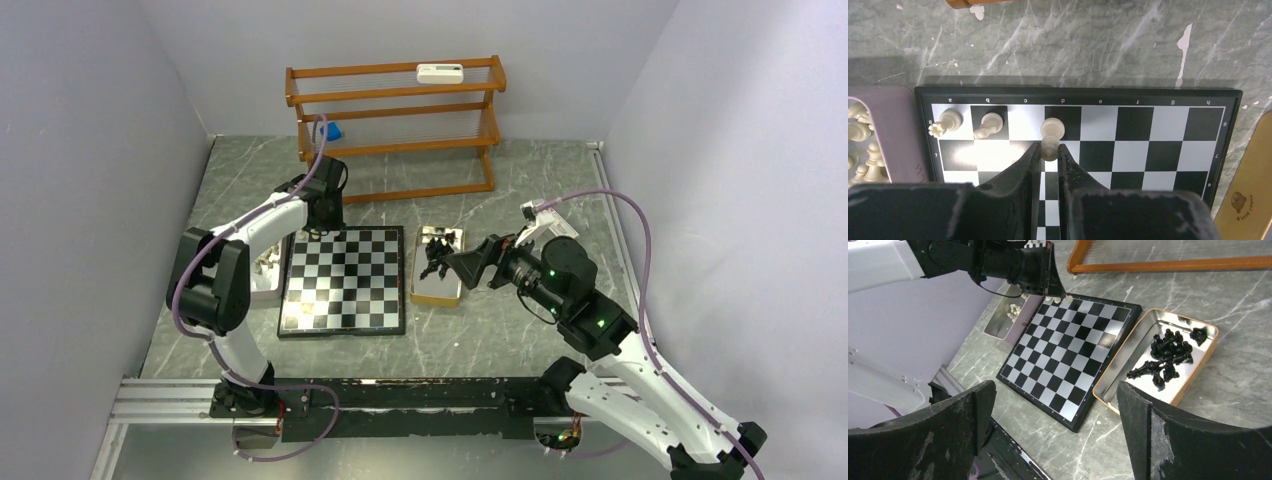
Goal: Set up the chess pieces on the board
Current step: Place the chess piece on the chessboard.
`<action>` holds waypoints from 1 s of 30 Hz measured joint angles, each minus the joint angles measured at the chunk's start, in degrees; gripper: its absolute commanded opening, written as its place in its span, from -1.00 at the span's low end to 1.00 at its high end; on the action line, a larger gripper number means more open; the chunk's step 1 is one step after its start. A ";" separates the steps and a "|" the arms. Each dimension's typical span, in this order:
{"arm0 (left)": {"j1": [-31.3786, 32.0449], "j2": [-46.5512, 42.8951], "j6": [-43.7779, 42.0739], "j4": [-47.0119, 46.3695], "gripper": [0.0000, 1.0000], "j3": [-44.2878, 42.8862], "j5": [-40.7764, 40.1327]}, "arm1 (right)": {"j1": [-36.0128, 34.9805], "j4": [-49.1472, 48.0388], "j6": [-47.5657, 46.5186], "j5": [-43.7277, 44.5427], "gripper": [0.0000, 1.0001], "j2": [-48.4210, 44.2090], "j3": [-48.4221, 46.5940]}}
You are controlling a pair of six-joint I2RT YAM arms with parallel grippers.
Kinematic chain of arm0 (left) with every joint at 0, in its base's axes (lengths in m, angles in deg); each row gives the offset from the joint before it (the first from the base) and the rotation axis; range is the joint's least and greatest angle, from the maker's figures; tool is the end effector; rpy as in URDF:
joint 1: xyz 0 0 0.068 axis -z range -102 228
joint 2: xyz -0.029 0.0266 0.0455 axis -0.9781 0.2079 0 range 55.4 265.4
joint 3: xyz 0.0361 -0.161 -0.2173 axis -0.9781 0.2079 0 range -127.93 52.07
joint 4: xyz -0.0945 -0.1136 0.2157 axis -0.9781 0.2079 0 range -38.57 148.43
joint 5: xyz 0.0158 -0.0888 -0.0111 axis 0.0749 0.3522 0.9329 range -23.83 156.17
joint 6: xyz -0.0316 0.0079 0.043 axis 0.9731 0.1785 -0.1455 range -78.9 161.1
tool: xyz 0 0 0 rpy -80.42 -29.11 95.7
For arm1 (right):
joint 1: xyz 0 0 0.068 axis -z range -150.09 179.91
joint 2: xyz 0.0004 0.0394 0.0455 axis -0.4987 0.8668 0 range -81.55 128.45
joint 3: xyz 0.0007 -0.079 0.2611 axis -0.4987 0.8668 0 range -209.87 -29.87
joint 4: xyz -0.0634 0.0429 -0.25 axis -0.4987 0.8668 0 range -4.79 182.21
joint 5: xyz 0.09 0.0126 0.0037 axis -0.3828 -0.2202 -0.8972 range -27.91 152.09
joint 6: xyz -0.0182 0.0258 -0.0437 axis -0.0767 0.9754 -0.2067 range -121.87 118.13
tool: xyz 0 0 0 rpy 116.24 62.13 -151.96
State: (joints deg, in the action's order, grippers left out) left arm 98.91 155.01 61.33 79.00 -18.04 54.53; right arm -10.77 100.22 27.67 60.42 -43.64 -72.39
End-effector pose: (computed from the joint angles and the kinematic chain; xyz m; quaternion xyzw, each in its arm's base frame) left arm 0.3444 -0.1239 0.2140 -0.0231 0.9542 -0.0080 0.2981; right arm 0.1198 0.1043 0.3355 -0.0839 0.7637 0.3773 0.5171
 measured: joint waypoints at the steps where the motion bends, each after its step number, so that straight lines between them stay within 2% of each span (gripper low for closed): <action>1: 0.00 0.35 0.00 -0.11 -0.76 0.00 0.00 | 0.00 0.00 -0.02 0.02 0.92 -0.24 0.00; 30: 0.00 2.84 0.11 -1.84 -0.62 -0.02 0.13 | 0.00 1.55 -1.14 1.07 0.91 -1.46 -0.11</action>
State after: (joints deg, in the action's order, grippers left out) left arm 98.91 157.85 61.44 77.17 -18.06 54.66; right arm -10.77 101.77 26.53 61.49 -45.11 -72.50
